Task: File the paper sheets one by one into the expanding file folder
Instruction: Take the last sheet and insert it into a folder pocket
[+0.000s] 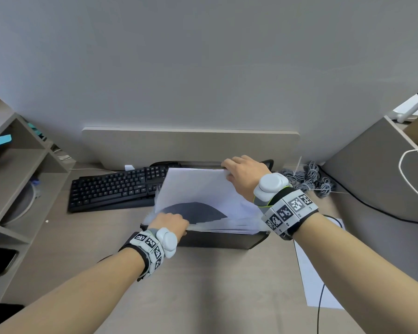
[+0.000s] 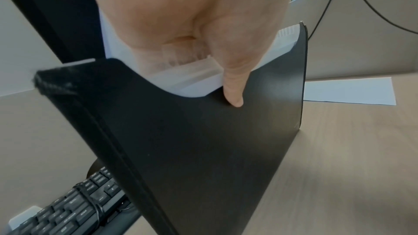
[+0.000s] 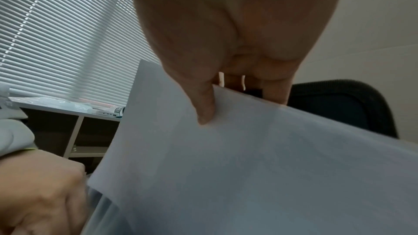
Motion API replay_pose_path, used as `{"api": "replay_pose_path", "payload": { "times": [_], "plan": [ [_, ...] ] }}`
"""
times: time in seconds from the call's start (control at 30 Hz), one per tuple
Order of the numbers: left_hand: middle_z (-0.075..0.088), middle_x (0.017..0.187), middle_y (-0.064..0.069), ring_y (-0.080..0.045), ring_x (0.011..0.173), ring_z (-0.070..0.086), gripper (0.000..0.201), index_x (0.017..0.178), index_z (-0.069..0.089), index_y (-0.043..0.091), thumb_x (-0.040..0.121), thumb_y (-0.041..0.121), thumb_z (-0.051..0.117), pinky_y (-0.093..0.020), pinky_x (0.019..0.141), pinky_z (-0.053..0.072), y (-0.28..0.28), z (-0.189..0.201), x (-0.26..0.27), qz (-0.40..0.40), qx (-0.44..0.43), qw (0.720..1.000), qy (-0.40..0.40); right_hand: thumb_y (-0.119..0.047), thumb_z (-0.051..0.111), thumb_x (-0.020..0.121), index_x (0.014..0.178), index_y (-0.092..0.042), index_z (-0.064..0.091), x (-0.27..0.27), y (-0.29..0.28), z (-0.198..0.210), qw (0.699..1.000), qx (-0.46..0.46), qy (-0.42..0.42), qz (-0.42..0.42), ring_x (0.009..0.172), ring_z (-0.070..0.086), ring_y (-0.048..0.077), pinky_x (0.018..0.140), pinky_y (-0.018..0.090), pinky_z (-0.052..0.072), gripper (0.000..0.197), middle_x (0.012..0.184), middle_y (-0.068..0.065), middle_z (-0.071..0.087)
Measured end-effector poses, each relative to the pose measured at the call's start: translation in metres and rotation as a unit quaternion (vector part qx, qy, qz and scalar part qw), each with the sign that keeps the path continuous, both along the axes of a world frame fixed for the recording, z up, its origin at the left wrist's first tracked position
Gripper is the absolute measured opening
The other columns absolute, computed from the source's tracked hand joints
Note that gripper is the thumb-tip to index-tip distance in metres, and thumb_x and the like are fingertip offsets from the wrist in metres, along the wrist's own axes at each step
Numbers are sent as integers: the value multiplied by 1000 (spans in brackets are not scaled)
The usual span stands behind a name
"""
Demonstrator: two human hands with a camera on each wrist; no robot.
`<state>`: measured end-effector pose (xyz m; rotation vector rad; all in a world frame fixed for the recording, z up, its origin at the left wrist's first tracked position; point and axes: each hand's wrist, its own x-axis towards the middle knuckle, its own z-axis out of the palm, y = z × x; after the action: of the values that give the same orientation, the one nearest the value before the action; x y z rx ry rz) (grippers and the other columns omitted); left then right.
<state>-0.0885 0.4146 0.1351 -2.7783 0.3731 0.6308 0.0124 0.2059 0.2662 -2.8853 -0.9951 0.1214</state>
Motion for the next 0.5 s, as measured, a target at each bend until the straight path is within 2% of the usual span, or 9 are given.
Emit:
{"api": "replay_pose_path", "payload": {
  "times": [0.1, 0.2, 0.27, 0.37, 0.43, 0.5],
  "plan": [
    [62, 113, -5, -27, 102, 61, 28, 114, 59, 18, 99, 36, 44, -33, 71, 41, 2, -1, -4, 2, 0, 1000, -3, -19, 41, 96, 116, -17, 50, 6, -9, -6, 1000, -15, 8, -7, 104, 47, 24, 74, 38, 48, 22, 108, 1, 56],
    [62, 112, -5, -27, 102, 61, 28, 115, 59, 18, 99, 36, 44, -33, 73, 40, 2, -1, -5, -3, 0, 1000, -4, -10, 40, 95, 105, -15, 53, 8, -13, -12, 999, -36, -2, 5, 95, 47, 23, 64, 34, 40, 17, 96, 0, 54],
    [63, 113, -6, -28, 103, 61, 28, 115, 59, 18, 99, 36, 44, -34, 76, 39, 2, 0, -5, -10, 3, 1000, -8, -5, 41, 92, 100, -17, 51, 6, -12, -10, 999, -47, -7, 12, 87, 44, 22, 60, 32, 35, 18, 86, -4, 47],
    [63, 114, -6, -28, 105, 60, 31, 116, 55, 16, 98, 39, 44, -34, 79, 40, 3, 2, -9, -5, 3, 1000, -22, 0, 42, 87, 90, -22, 45, 6, -9, 2, 997, -69, -10, 21, 81, 39, 21, 58, 32, 34, 23, 79, -5, 42],
    [63, 113, -6, -27, 104, 61, 35, 116, 52, 15, 96, 44, 46, -33, 77, 43, 5, 4, -11, 16, -2, 999, -33, 3, 42, 83, 82, -23, 38, 7, -8, 10, 997, -79, -9, 20, 80, 46, 25, 57, 31, 35, 26, 78, -4, 45],
    [63, 112, -6, -27, 103, 61, 39, 115, 52, 15, 94, 48, 48, -34, 76, 45, 7, 7, -12, 45, -10, 998, -36, 4, 41, 80, 78, -19, 38, 9, -5, 15, 996, -91, -4, 13, 76, 50, 28, 56, 30, 36, 24, 77, -1, 48]
  ]
}}
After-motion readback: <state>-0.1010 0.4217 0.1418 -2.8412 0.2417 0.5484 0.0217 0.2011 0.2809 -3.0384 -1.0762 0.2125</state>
